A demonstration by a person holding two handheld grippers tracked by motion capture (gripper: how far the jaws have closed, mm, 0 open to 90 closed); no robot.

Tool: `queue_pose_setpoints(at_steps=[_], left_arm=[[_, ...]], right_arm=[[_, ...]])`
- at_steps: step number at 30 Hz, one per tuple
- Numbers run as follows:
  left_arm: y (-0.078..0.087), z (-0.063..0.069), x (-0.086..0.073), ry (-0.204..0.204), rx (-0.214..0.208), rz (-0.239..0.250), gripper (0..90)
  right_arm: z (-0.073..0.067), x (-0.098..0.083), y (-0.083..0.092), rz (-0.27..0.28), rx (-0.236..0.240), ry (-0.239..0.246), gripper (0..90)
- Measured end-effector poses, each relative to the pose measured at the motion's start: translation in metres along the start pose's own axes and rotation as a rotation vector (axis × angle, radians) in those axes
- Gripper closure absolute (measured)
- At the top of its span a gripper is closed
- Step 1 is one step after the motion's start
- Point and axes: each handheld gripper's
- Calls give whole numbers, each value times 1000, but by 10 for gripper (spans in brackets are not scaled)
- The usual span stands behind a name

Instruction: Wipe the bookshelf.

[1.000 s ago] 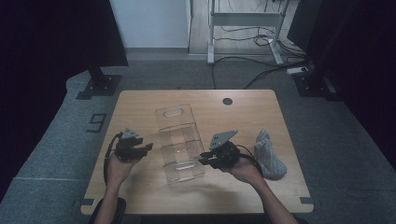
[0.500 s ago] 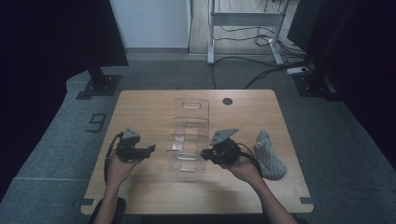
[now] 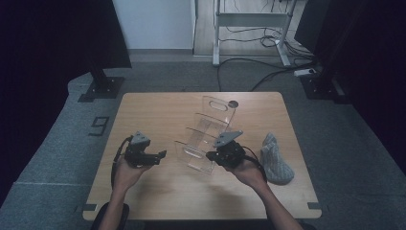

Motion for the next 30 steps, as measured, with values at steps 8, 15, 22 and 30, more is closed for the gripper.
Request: queue_pose_setpoints(at_steps=[8, 15, 22, 30], left_arm=[[-1, 18, 6, -55, -39, 26, 162], [-7, 27, 7, -80, -46, 41, 174], [-10, 32, 8, -90, -45, 70, 184], [-15, 36, 7, -100, -29, 79, 199]], right_arm=[[-6, 6, -5, 1, 17, -1, 859], [-13, 11, -9, 2, 31, 4, 847], [-23, 19, -14, 3, 51, 27, 829], [-26, 23, -18, 4, 71, 34, 814]])
Point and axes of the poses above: each handheld gripper's, and its own axes: y roughly backward along the jaws, x roughly out of its top, z roughly to its right, and after that the axes turned 11 degrees about y, right-handed
